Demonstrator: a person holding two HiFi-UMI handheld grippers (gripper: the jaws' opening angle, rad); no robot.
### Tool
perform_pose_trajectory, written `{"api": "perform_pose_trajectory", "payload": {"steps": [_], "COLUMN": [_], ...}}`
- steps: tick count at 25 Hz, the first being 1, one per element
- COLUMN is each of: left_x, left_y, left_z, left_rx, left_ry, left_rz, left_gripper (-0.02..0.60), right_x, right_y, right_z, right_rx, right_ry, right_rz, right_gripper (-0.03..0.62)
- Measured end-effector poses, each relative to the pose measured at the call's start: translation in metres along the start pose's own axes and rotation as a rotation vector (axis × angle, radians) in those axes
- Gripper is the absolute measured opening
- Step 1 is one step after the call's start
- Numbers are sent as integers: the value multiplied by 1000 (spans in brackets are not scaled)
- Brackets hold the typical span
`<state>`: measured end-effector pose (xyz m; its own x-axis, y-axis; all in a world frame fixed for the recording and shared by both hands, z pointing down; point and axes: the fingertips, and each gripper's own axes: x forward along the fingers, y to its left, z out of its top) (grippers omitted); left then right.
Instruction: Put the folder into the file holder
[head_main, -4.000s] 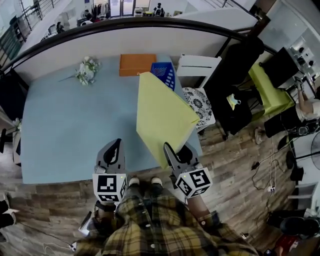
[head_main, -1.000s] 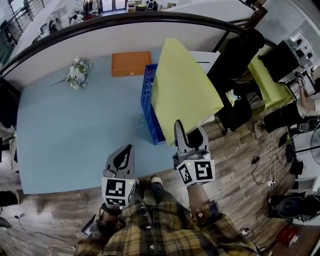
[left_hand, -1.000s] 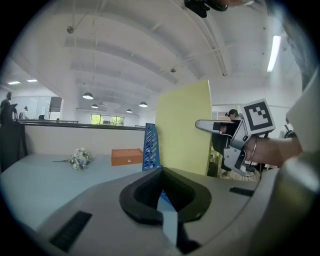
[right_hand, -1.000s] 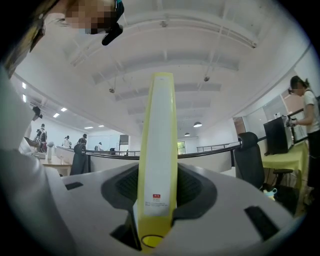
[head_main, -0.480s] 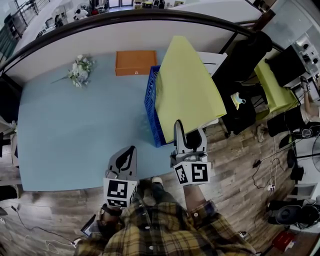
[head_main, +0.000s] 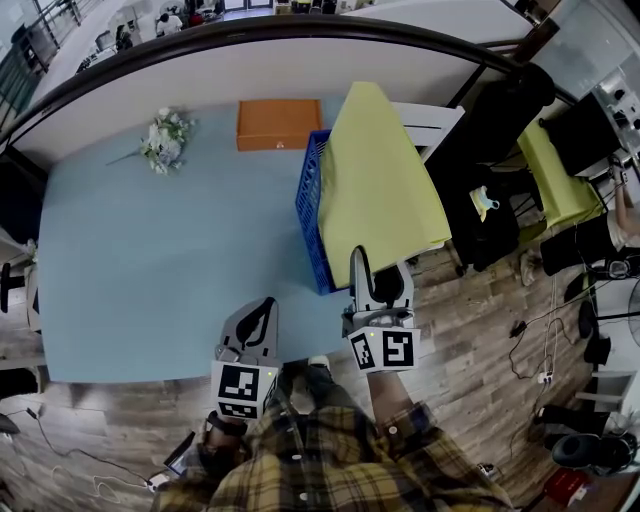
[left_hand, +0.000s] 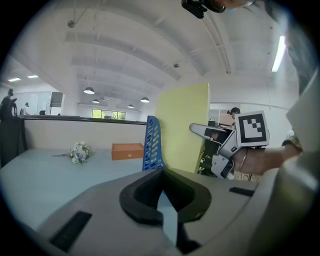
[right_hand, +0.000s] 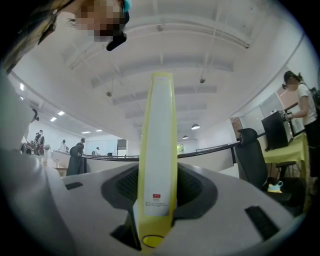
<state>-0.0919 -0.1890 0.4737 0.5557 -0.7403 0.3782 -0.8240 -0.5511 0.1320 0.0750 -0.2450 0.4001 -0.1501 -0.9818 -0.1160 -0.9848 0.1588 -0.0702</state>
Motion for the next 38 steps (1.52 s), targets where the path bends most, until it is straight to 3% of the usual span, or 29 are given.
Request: {"api": "perform_pose_trajectory", "payload": {"steps": [21, 38], "left_x": [-3, -11], "left_y": [18, 17], "left_z": [-11, -14], "left_rx": [-27, -35], "left_ry": [1, -3], "left_rz": [19, 30], "left_gripper": [-9, -9], "right_x": [-6, -7], "right_y": [9, 20], "right_z": [-71, -106], "right_rx": [-43, -108], "right_ry": [200, 325], "right_rz": [0, 36], "right_gripper": [173, 175]}}
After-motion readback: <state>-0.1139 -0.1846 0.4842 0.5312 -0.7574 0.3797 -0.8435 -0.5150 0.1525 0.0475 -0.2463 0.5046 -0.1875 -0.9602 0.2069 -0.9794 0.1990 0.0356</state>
